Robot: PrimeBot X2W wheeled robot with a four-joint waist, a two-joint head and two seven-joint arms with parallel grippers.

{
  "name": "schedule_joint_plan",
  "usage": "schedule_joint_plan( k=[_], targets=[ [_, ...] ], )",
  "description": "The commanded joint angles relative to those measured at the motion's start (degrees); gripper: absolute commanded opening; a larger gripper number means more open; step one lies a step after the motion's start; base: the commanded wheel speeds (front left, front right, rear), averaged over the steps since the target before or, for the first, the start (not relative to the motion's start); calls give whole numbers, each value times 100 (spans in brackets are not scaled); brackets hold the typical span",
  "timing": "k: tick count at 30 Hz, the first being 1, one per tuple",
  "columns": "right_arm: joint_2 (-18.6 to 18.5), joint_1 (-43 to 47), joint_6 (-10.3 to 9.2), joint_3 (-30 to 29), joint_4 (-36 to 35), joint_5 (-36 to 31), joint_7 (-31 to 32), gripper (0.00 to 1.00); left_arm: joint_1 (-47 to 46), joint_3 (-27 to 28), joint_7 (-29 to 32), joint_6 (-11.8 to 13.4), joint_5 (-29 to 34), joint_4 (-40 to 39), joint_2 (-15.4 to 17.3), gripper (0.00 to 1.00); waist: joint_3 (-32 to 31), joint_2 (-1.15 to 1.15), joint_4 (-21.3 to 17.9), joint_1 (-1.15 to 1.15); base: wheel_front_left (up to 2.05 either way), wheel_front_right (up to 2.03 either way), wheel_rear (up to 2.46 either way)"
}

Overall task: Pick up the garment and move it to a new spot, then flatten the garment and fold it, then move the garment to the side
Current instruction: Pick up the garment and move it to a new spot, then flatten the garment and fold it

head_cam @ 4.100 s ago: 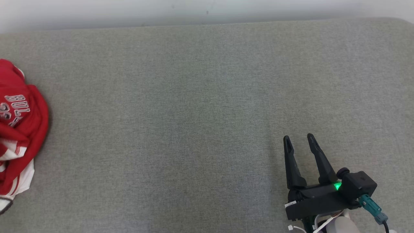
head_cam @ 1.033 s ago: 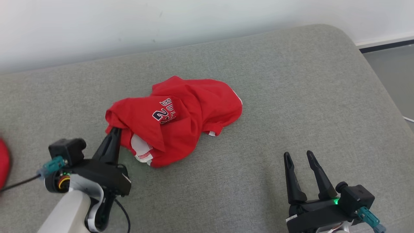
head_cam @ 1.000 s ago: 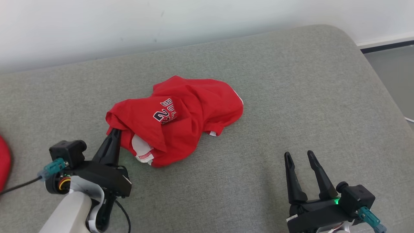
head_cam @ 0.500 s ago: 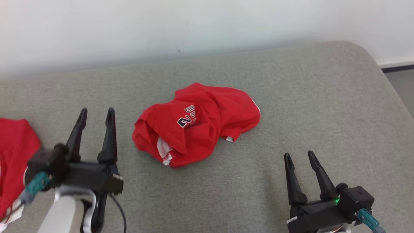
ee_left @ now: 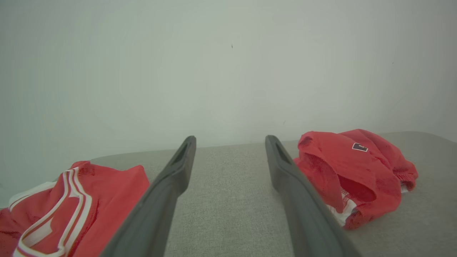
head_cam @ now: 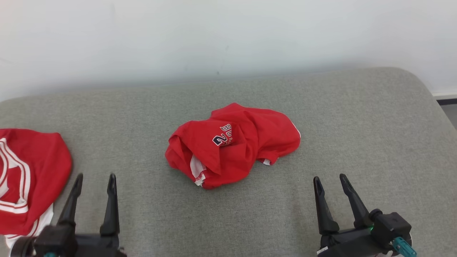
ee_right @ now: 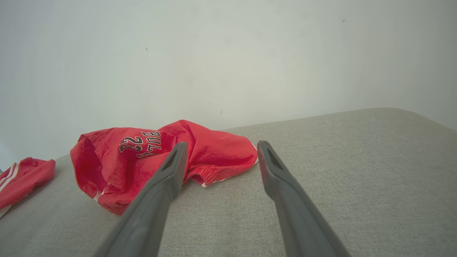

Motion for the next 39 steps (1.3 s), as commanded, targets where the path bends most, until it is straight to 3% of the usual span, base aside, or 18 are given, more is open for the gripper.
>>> schedule_joint_plan(
  k=[1, 7, 19, 39],
  targets=[
    [-1, 86, -12, 11, 11, -27, -8, 100, 198, 64, -12, -34, 137, -69, -48, 100, -66, 0, 62, 1, 0, 0, 0],
    [-1, 175, -12, 33, 20, -19, -9, 100, 747, 338, -13, -51, 505, -325, -248, 100, -134, 0, 135, 1, 0, 0, 0],
    [-1, 240, -12, 22, 103, -80, -8, 100, 1051, 513, -13, -298, 325, -565, -714, 100, -116, 0, 413, 1, 0, 0, 0],
    [-1, 191, -12, 108, 199, -172, -8, 100, 963, 327, -13, -342, 273, -423, -809, 100, -56, 0, 463, 1, 0, 0, 0]
  ],
)
